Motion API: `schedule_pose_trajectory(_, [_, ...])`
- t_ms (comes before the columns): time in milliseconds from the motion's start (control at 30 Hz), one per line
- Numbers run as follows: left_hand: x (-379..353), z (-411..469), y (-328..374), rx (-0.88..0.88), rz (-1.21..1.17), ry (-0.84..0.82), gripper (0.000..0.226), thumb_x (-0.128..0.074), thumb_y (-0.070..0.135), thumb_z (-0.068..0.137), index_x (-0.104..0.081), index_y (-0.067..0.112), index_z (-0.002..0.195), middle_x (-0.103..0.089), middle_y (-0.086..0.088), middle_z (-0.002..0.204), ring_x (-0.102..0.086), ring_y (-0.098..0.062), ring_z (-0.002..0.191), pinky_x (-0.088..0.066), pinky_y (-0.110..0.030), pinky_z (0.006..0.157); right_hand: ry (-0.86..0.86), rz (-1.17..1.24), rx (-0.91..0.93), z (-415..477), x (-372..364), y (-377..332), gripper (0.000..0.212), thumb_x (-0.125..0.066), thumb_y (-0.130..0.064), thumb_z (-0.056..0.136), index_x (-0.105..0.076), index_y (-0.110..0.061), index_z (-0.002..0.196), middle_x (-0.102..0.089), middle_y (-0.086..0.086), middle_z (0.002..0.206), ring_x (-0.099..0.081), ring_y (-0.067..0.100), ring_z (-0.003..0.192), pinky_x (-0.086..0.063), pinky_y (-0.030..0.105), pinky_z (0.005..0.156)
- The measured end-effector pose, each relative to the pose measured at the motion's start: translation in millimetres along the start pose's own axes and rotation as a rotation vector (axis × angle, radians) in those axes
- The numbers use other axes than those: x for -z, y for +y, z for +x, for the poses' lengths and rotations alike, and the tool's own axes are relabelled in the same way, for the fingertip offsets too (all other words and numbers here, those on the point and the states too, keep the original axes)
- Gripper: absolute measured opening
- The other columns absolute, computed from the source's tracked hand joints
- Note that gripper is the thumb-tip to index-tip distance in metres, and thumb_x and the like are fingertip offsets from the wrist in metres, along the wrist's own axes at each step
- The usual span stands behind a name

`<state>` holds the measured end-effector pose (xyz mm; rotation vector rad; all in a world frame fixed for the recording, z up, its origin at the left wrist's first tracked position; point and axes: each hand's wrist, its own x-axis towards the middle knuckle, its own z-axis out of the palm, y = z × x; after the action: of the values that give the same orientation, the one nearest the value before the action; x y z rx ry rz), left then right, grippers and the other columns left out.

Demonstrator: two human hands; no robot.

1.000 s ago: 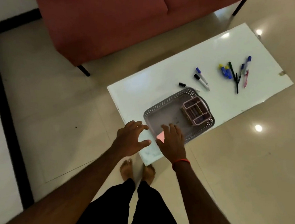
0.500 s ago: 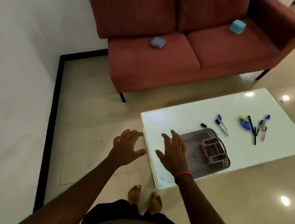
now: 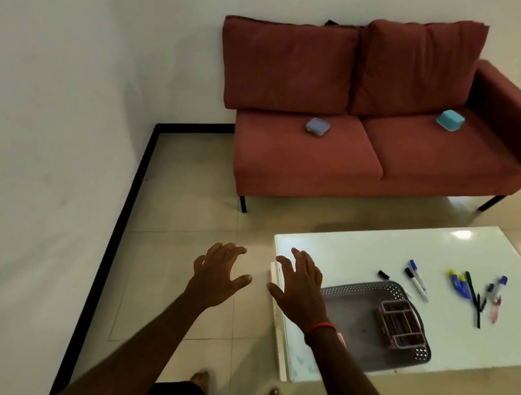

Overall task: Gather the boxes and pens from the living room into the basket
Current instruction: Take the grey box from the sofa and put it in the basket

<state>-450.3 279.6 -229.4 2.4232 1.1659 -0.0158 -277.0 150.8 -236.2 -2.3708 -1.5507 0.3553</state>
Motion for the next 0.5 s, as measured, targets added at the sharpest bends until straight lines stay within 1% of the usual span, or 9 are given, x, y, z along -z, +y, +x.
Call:
schedule_pose_trajectory(200, [28,16,-41,-0.058,0.014,0.043,0.067,-0.057,0.065,0.087,-0.04,0.035,0.144,-0.038,0.011,0.154,-0.025,-0.019,0.149,-0.032,-0.053,0.114,0.04,-0.019,0.011,30,-5,-52,0.057,-0.059,-0.051,0.089,-0.043,-0.028,0.139,-0.028,0.009,0.156,-0.013,0.029,0.148,-0.019,0.044,0.117])
schedule_pose_trajectory(500, [83,37,-131,-0.074,0.004,0.064,0.069,-0.057,0.067,0.086,-0.037,0.037,0.145,-0.036,0.009,0.157,-0.024,-0.022,0.15,-0.032,-0.057,0.115,0.063,-0.019,0.013,77,-30,-148,0.056,-0.057,-0.053,0.089,-0.044,-0.028,0.138,-0.03,0.008,0.155,-0.016,0.028,0.147,-0.02,0.044,0.116])
